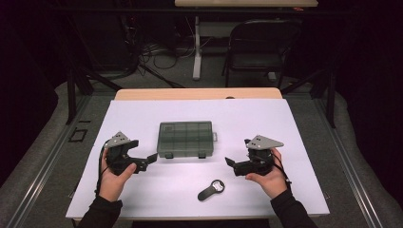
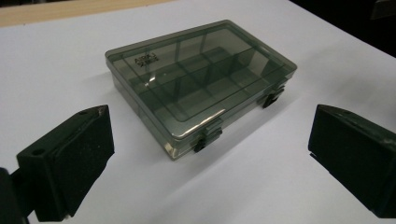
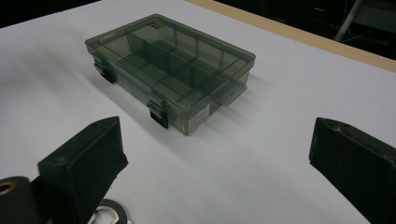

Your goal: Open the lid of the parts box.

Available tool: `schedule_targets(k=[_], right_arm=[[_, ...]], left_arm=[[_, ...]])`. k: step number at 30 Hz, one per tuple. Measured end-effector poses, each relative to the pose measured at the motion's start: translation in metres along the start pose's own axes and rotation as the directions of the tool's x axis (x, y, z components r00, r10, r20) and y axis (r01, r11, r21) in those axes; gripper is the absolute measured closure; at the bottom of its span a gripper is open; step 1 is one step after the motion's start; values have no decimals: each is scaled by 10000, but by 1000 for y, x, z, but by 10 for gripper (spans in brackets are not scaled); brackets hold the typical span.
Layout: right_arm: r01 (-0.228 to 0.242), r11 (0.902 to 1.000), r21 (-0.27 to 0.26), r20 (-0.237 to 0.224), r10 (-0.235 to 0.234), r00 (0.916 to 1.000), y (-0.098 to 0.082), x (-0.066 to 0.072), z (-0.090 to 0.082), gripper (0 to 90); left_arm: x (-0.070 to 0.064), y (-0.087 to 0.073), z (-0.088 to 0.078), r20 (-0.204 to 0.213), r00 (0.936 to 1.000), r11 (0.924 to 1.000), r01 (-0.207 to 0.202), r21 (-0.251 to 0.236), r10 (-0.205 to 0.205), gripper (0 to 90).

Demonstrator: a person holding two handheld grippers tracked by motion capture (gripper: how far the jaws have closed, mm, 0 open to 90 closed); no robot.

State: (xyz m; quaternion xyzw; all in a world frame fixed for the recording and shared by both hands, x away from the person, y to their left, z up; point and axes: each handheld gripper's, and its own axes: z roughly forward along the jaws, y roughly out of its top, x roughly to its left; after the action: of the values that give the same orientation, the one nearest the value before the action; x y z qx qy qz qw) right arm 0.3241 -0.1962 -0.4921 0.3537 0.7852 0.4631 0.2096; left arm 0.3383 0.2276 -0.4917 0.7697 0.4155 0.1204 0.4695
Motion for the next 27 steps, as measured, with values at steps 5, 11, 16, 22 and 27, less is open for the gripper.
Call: schedule_targets(k=[5,11,16,22,27], right_arm=[[-39,9999,137,15,39,10000,4,0,9,28],[-20,9996,295,-73,22,10000,4,1,18,56],[29,9996,291,119,-33,9999,3,0,25,149],[28,9998,185,305,-34,9995,1,-4,34,308],[93,10000,36,472,-94,9988,0,-6,39,434]], left_arm=[[7,1,8,-106,9997,9995,237,226,-235,4],[12,1,14,-258,9987,9984,449,348,-440,6],[13,2,19,-297,9995,9992,90,387,-78,84],[13,0,26,-556,9981,9991,-256,342,275,180],[13,-4,28,-722,9969,9991,-292,304,313,326]])
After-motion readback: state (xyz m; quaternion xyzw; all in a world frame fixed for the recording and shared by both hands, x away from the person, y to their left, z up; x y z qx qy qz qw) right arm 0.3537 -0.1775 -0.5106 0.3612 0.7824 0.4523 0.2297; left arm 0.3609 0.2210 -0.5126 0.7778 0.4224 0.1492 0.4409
